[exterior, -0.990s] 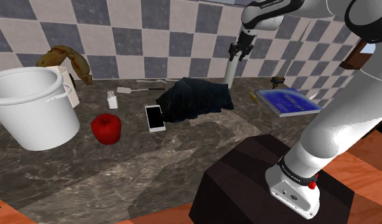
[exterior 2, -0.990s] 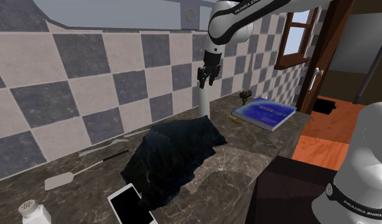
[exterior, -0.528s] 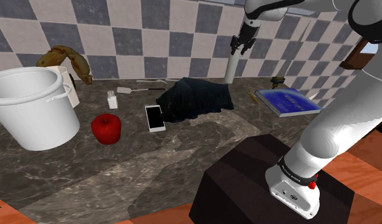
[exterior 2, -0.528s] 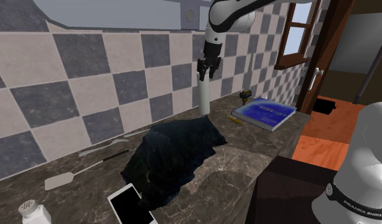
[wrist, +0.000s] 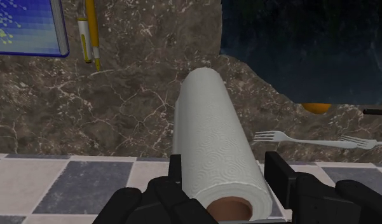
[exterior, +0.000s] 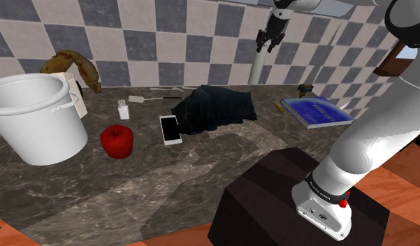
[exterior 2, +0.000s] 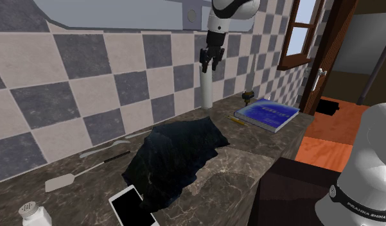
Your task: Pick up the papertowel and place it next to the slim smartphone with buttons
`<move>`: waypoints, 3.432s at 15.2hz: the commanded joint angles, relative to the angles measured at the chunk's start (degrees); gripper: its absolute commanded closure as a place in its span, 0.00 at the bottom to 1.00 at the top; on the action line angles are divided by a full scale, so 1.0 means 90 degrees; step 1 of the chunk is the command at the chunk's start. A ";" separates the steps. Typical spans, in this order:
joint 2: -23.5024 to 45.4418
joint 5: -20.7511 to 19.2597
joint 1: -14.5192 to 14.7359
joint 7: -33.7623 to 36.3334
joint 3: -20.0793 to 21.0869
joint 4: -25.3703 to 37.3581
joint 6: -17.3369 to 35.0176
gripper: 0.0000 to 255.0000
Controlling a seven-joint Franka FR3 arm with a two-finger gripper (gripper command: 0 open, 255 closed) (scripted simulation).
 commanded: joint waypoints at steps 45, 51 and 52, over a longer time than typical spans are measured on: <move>-0.1763 -0.0501 0.1151 0.2853 0.1707 0.0458 -0.2333 1.00; -0.1965 -0.0457 0.1457 0.3779 0.2349 0.0310 -0.2461 1.00; -0.1974 -0.0447 0.1508 0.3936 0.2459 0.0312 -0.2485 1.00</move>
